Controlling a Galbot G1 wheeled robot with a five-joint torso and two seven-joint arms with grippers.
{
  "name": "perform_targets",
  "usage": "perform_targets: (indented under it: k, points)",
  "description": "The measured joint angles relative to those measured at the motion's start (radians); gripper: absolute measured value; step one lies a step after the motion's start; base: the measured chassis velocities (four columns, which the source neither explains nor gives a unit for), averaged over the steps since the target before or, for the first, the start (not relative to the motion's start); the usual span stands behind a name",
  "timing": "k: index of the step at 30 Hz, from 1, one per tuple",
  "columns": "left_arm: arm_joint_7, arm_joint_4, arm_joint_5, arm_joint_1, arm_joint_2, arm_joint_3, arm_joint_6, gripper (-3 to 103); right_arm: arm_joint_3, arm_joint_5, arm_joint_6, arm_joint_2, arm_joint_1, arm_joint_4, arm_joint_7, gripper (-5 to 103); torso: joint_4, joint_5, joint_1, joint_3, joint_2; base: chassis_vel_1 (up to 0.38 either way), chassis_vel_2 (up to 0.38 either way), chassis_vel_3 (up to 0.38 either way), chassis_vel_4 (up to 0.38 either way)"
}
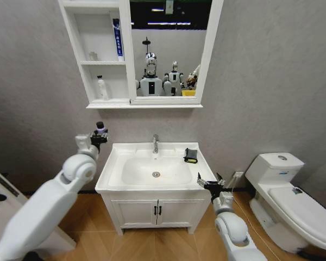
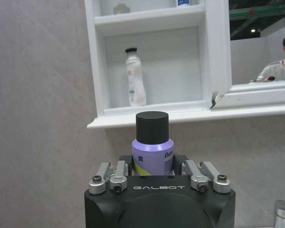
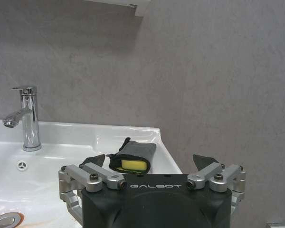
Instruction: Move facial cleanser and shampoo from washbasin to cabinet, then wipe washbasin with towel.
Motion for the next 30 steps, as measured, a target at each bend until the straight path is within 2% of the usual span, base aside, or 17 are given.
perform_targets:
  k: [1,2,4,5,6,9,10,11,13,14,18,19,22,23,26,27,30]
  points:
    - [-0.013,0.002,-0.058,-0.058,0.015,0.016,0.018,43,-0.002,-0.002,0.001,0.002,-0.001,0.001,0.0,100,-0.0001,-0.0004,0.0,0.0,0.0,0.0,0.0,0.0,0.0]
    - [-0.013,0.002,-0.058,-0.058,0.015,0.016,0.018,43,-0.002,-0.002,0.001,0.002,-0.001,0.001,0.0,100,-0.0001,-0.0004,0.0,0.0,0.0,0.0,0.0,0.0,0.0]
    - [-0.025,0.045,-0.147,-0.208,0.025,0.061,0.047,43,-0.006,-0.002,0.002,0.003,-0.002,0.007,-0.001,100,-0.0009,0.0002,0.0,0.0,0.0,0.0,0.0,0.0,0.0]
    - [-0.016,0.083,-0.167,-0.283,0.023,0.089,0.057,43,-0.006,-0.002,0.002,0.003,-0.004,0.01,-0.002,100,-0.0008,0.0003,0.0,0.0,0.0,0.0,0.0,0.0,0.0]
    - [-0.016,0.083,-0.167,-0.283,0.023,0.089,0.057,43,-0.006,-0.002,0.002,0.003,-0.004,0.01,-0.002,100,-0.0008,0.0003,0.0,0.0,0.0,0.0,0.0,0.0,0.0]
    - [0.019,0.203,-0.194,-0.455,-0.013,0.178,0.068,43,-0.002,-0.002,0.001,-0.002,-0.007,0.021,-0.002,100,-0.0003,0.0001,0.0,0.0,0.0,0.0,0.0,0.0,0.0]
    - [0.034,0.261,-0.177,-0.506,-0.038,0.21,0.066,43,0.001,-0.002,-0.002,-0.004,-0.007,0.025,-0.002,100,-0.0006,0.0003,0.0,0.0,0.0,0.0,0.0,0.0,0.0]
    - [0.034,0.261,-0.177,-0.506,-0.038,0.21,0.066,43,0.001,-0.002,-0.002,-0.004,-0.007,0.025,-0.002,100,-0.0006,0.0003,0.0,0.0,0.0,0.0,0.0,0.0,0.0]
    - [0.071,0.36,-0.137,-0.574,-0.099,0.251,0.059,43,0.003,-0.001,-0.011,-0.007,-0.004,0.033,0.0,100,-0.0003,-0.0003,0.0,0.0,0.0,0.0,0.0,0.0,0.0]
    - [0.071,0.36,-0.137,-0.574,-0.099,0.251,0.059,43,0.003,-0.001,-0.011,-0.007,-0.004,0.033,0.0,100,-0.0003,-0.0003,0.0,0.0,0.0,0.0,0.0,0.0,0.0]
    - [0.137,0.519,-0.109,-0.676,-0.205,0.316,0.06,43,0.011,0.006,-0.022,-0.011,-0.001,0.048,0.004,100,-0.0007,0.0002,0.0,0.0,0.0,0.0,0.0,0.0,0.0]
    - [0.137,0.519,-0.109,-0.676,-0.205,0.316,0.06,43,0.011,0.006,-0.022,-0.011,-0.001,0.048,0.004,100,-0.0007,0.0002,0.0,0.0,0.0,0.0,0.0,0.0,0.0]
    - [0.221,0.636,-0.039,-0.723,-0.26,0.337,0.049,43,0.014,0.052,-0.043,-0.018,-0.009,0.063,0.012,100,-0.0005,0.0001,0.001,0.0,0.0,0.0,0.0,0.0,0.0]
    - [0.221,0.636,-0.039,-0.723,-0.26,0.337,0.049,43,0.014,0.052,-0.043,-0.018,-0.009,0.063,0.012,100,-0.0005,0.0001,0.001,0.0,0.0,0.0,0.0,0.0,0.0]
    - [0.278,0.759,0.017,-0.766,-0.305,0.346,0.043,43,0.018,0.081,-0.06,-0.029,-0.009,0.067,0.017,100,-0.0001,0.0001,0.0,0.0,0.0,0.0,0.0,0.0,0.0]
    - [0.278,0.759,0.017,-0.766,-0.305,0.346,0.043,43,0.018,0.081,-0.06,-0.029,-0.009,0.067,0.017,100,-0.0001,0.0001,0.0,0.0,0.0,0.0,0.0,0.0,0.0]
    - [0.329,0.877,0.086,-0.797,-0.337,0.361,0.028,43,0.02,0.084,-0.06,-0.032,-0.002,0.059,0.018,100,-0.0001,-0.0001,0.001,0.0,0.0,0.0,0.0,0.0,0.0]
